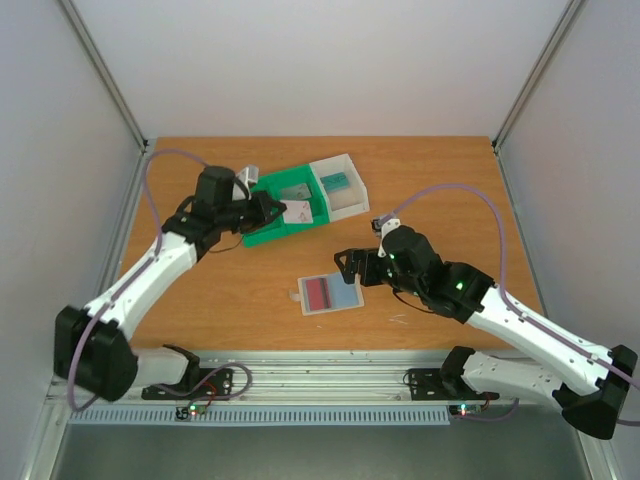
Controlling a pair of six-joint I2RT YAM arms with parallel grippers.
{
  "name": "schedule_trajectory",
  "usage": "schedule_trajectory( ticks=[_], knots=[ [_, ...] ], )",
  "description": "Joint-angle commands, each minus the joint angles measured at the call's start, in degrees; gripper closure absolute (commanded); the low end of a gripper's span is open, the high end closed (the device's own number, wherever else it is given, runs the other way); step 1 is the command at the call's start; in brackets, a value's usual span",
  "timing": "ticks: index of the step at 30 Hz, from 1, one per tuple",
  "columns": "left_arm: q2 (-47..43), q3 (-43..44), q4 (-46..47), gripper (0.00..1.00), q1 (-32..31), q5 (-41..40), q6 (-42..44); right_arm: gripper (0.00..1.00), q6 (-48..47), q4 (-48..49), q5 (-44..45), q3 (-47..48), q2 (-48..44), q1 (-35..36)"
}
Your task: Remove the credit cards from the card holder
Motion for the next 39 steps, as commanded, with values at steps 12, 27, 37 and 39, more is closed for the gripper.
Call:
schedule_trajectory(
  ticks=[12, 27, 37, 39],
  knots=[
    [27.5, 19.3, -2.3, 1.0, 8.6, -8.8, 4.0, 0.02, -1.0, -7.0, 5.4, 6.4, 4.8, -0.2],
    [44.2, 32.6, -2.4, 1.0, 9.2, -8.4, 0.1, 0.01, -0.6, -9.2, 7.4, 8.7, 6.8, -0.2],
    [49.4, 36.0, -0.3, 0.99, 9.1, -7.7, -1.2, 0.02, -1.2, -9.1, 7.1, 9.5, 8.9, -0.2],
    [50.3, 36.8, -0.7, 0.99, 9.2, -8.0, -1.4, 0.02, -1.8, -9.2, 7.8, 9.7, 9.1, -0.2]
  ],
)
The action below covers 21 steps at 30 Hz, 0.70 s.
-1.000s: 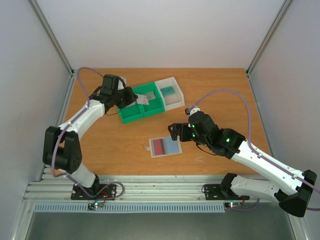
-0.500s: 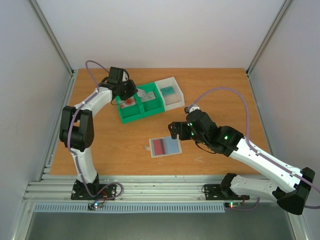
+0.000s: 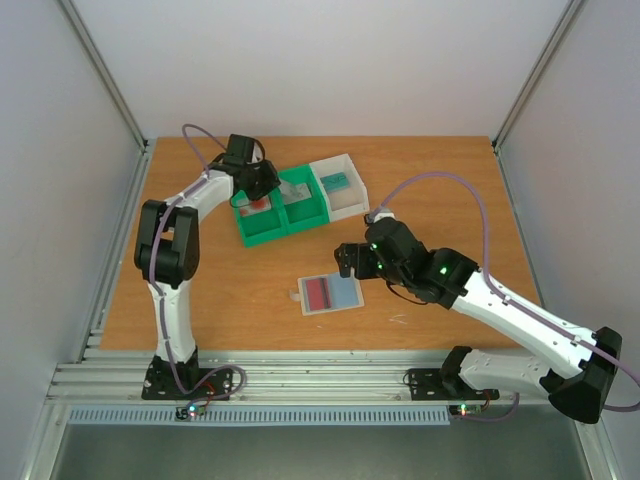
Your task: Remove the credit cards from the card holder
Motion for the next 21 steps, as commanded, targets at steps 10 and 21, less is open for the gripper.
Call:
schedule_trajectory(
  ticks=[10, 21],
  knots=[
    [6.9, 7.1, 1.4, 0.94, 0.0, 0.2, -1.8, 0.02, -2.1, -3.9, 7.1, 4.7, 0.9, -0.2],
    [8.0, 8.0, 1.4, 0.86, -0.1, 0.5, -0.4, 0.02, -2.8, -3.6, 7.3, 5.0, 1.5, -0.3]
  ],
)
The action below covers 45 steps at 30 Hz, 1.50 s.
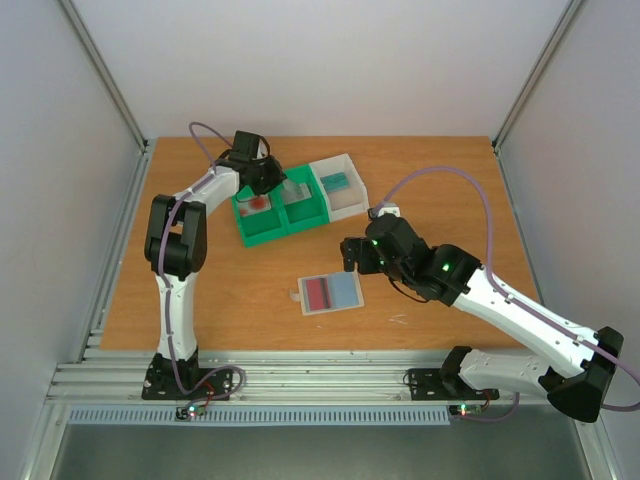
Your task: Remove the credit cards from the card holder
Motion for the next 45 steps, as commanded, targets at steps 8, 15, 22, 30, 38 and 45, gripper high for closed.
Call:
schedule_trajectory(
  ticks=[8, 15, 22, 30, 38, 45],
  knots=[
    [1.4, 2.7, -0.6, 0.67, 0.0, 0.0, 2.4, 0.02, -1.8, -1.3, 1.0, 3.4, 1.4, -0.4],
    [0.7, 3.9, -2.5, 0.53, 0.0, -1.2, 3.2, 0.02, -1.5, -1.4, 0.6, 3.4, 1.7, -0.4],
    [-0.4, 5.2, -3.6, 0.47, 0.0, -1.3, 3.8, 0.02, -0.5, -1.9, 0.0, 3.4, 1.1, -0.5],
    [-4.9, 3.3, -3.3, 0.44, 0.0, 1.4, 4.4, 0.01, -1.0, 1.1, -4.5, 1.4, -0.9, -0.6],
    [-14.4, -3.9, -6.3, 0.39, 0.0, 5.2, 6.1, 0.02, 0.7, 1.4, -6.9, -0.4, -2.0, -0.6],
    [-24.8, -15.5, -12.0, 0.29, -0.7, 6.3, 9.8, 0.01, 1.5, -0.5, -7.7, 0.0, -1.1, -0.6]
  ],
)
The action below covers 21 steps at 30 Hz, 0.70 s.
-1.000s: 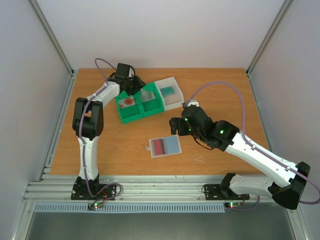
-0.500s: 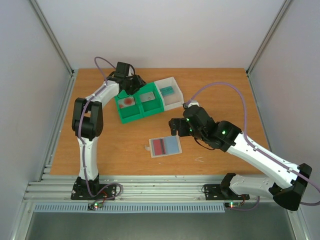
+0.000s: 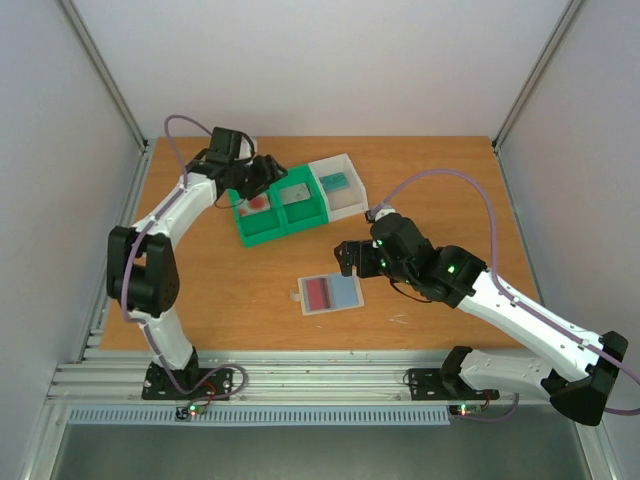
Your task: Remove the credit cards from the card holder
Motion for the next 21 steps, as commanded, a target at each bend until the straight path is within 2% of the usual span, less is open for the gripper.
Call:
schedule_trajectory(
  ticks=[1, 6, 13, 18, 19, 21],
  knots=[
    [-6.0, -6.7, -5.6, 0.27, -0.7, 1.2, 4.0, 0.01, 1.5, -1.9, -0.1, 0.3, 0.6, -0.3],
    [-11.9, -14.6, -9.0, 0.27, -3.4, 1.2, 6.4, 0.01, 0.3, -1.4, -1.0, 0.1, 3.2, -0.3],
    [-18.4, -27.7, -3.6, 0.33, -8.9, 3.7, 4.3, 0.02, -1.9, 0.0, -2.6, 0.6, 8.2, -0.3],
    [-21.4, -35.4, 2.7, 0.35, -11.1, 6.9, 1.1, 0.11, -2.3, 1.8, -6.4, -0.2, 10.7, -0.3],
    [-21.8, -37.0, 3.8, 0.36, -11.5, 7.7, 0.2, 0.14, -2.1, 2.9, -7.3, -1.1, 10.9, -0.3],
    [-22.6, -38.7, 4.4, 0.37, -12.2, 7.9, -0.5, 0.29, -1.1, 4.4, -7.8, -2.5, 11.6, -0.3]
  ],
)
